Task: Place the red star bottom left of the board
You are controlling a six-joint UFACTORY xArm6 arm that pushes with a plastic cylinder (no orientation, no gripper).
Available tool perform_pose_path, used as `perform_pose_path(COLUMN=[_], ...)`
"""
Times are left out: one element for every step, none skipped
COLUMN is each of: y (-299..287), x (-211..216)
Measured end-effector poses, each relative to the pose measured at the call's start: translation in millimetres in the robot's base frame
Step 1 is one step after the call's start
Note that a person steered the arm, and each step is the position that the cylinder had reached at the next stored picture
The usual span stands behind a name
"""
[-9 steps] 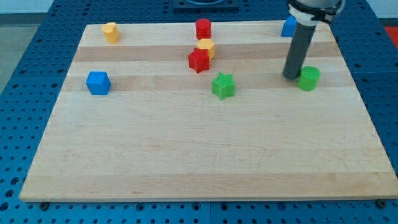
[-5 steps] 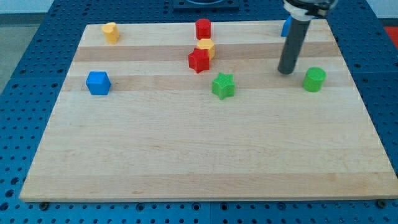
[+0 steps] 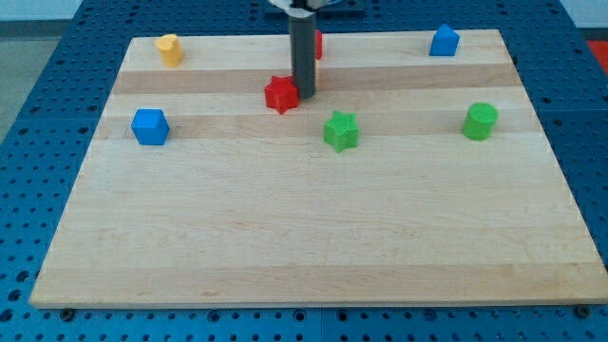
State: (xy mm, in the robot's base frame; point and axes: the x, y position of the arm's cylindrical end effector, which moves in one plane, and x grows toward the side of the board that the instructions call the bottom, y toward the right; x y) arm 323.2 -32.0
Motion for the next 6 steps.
perform_pose_path(y=[-31.0, -55.5, -86.1, -97.2, -97.2, -98.3], x=[0.0, 0.2, 5.8, 18.1, 45.7, 83.5])
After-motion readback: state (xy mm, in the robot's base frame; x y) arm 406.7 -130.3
